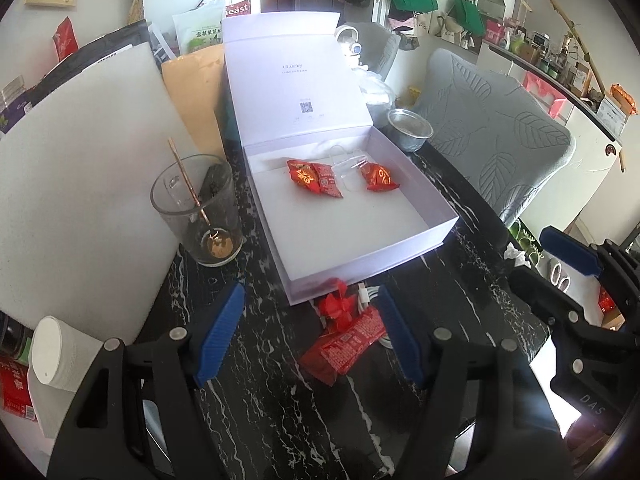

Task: Organize objects
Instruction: 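Withdraw both grippers from the box toward the items on the table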

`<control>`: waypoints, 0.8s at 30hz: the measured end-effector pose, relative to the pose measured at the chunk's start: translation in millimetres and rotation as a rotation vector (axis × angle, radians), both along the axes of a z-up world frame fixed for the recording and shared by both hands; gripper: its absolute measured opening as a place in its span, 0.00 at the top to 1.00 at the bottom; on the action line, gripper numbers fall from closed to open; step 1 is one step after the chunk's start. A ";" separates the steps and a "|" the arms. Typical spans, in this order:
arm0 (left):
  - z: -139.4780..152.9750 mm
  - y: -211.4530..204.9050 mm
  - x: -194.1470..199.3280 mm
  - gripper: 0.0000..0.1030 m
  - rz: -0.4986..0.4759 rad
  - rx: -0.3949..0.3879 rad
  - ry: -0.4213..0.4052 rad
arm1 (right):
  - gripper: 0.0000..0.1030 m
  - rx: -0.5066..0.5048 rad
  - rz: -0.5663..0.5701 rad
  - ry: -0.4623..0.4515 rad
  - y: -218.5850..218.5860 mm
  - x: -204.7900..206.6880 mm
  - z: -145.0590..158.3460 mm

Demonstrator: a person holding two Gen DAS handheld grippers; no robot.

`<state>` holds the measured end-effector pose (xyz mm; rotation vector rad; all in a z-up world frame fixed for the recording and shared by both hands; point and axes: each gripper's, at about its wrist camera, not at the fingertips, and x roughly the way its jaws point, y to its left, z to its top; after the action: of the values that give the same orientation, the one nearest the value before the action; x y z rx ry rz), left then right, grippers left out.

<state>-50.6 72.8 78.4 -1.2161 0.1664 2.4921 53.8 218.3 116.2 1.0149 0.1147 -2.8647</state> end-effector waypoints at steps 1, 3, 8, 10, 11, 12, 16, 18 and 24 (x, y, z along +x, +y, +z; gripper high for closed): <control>-2.7 -1.5 1.1 0.34 0.001 0.000 -0.005 | 0.47 -0.004 0.002 -0.005 -0.4 1.4 -2.9; -8.7 -4.1 3.7 0.34 0.000 -0.001 -0.017 | 0.47 -0.012 0.004 -0.016 -1.9 4.7 -9.6; -23.3 -9.2 9.1 0.34 -0.006 0.007 -0.044 | 0.47 -0.035 0.013 -0.047 -6.2 7.0 -25.5; -27.9 -11.0 10.3 0.34 -0.009 0.007 -0.053 | 0.47 -0.048 0.014 -0.055 -7.0 7.7 -31.2; -30.2 -12.0 11.1 0.34 -0.009 0.007 -0.055 | 0.47 -0.052 0.016 -0.059 -7.7 8.1 -33.8; -32.6 -12.8 11.7 0.34 -0.009 0.007 -0.058 | 0.47 -0.056 0.018 -0.062 -8.2 8.3 -36.6; -43.1 -14.2 14.4 0.34 -0.018 -0.002 -0.068 | 0.47 -0.069 0.025 -0.087 -11.0 7.3 -49.1; -48.9 -14.4 15.2 0.34 -0.024 -0.007 -0.068 | 0.47 -0.076 0.030 -0.102 -12.4 6.3 -56.5; -70.3 -13.6 12.3 0.34 -0.058 -0.011 -0.117 | 0.47 -0.082 0.032 -0.152 -14.7 -1.6 -80.5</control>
<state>-38.3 59.2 8.1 -1.3383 0.1828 2.3665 52.2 203.6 35.8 1.1972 0.0010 -2.7276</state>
